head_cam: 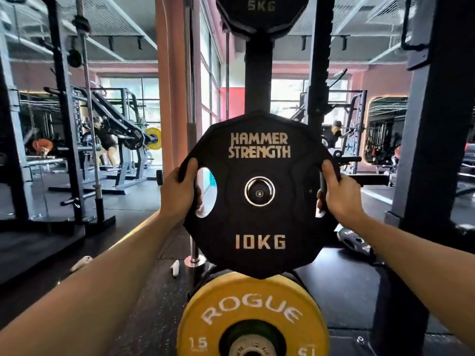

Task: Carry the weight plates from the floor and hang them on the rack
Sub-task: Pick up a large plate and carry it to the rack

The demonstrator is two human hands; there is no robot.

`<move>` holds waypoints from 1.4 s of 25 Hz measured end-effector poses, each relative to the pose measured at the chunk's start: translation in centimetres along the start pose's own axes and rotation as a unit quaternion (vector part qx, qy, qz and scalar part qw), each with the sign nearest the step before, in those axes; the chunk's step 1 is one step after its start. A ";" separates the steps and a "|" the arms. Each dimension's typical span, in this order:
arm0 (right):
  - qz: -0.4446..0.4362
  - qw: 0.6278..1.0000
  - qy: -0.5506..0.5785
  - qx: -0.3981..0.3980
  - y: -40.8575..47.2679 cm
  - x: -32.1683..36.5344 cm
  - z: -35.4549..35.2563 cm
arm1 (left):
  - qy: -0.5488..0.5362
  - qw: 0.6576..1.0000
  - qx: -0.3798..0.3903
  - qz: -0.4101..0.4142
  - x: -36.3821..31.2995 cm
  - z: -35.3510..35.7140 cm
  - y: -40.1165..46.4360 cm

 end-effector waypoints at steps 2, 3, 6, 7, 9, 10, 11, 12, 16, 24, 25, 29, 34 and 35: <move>-0.007 1.000 0.007 -0.008 0.6 -1.1 0.6 | 0.005 1.000 -0.005 0.015 0.2 0.7 0.6; -0.010 1.000 0.010 -0.012 0.9 -1.4 0.9 | 0.009 1.000 -0.009 0.027 0.1 0.9 0.8; -0.030 0.999 -0.003 -0.020 2.0 -2.1 1.6 | 0.008 0.998 -0.014 0.053 0.4 1.9 1.6; -0.038 0.999 -0.005 -0.021 2.4 -2.4 1.9 | 0.010 0.998 -0.015 0.061 0.7 2.3 2.0; -0.048 0.999 0.005 -0.018 3.3 -3.1 2.6 | 0.019 0.997 -0.021 0.078 1.0 3.1 2.7; -0.051 0.999 0.007 -0.015 3.7 -3.5 3.0 | 0.022 0.996 -0.020 0.086 1.3 3.6 3.3; -0.052 0.999 0.010 -0.013 4.2 -4.2 3.4 | 0.021 0.995 -0.023 0.092 1.7 3.9 3.9; -0.053 0.998 0.014 -0.013 4.7 -4.9 3.8 | 0.016 0.995 -0.024 0.095 2.1 4.2 4.7; -0.053 0.998 0.028 -0.016 6.6 -7.1 5.3 | 0.013 0.996 -0.016 0.091 4.1 5.3 8.2; -0.069 0.997 0.032 0.010 10.2 -10.1 7.4 | -0.006 0.996 -0.017 0.088 6.6 7.6 12.1; -0.068 0.997 0.037 0.017 10.7 -10.5 7.8 | -0.010 0.996 -0.013 0.088 6.9 8.0 12.5; -0.083 0.996 0.005 0.022 12.1 -11.9 8.2 | -0.026 0.995 0.003 0.093 7.9 8.8 14.4; -0.075 0.989 -0.090 0.090 13.7 -13.9 7.7 | 0.026 0.994 0.054 0.087 8.0 8.5 14.6; -0.040 0.988 -0.103 0.108 14.1 -14.4 7.7 | 0.079 0.992 0.052 0.084 7.8 8.3 14.4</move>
Point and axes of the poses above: each hand's wrist, its own y-axis towards the middle knuckle, its own z-axis out of the palm, x = y × z, the point moved 6 cm from there along y, towards the middle knuckle, and after that the axes turned 11 degrees about -z, right-handed, at the moved point
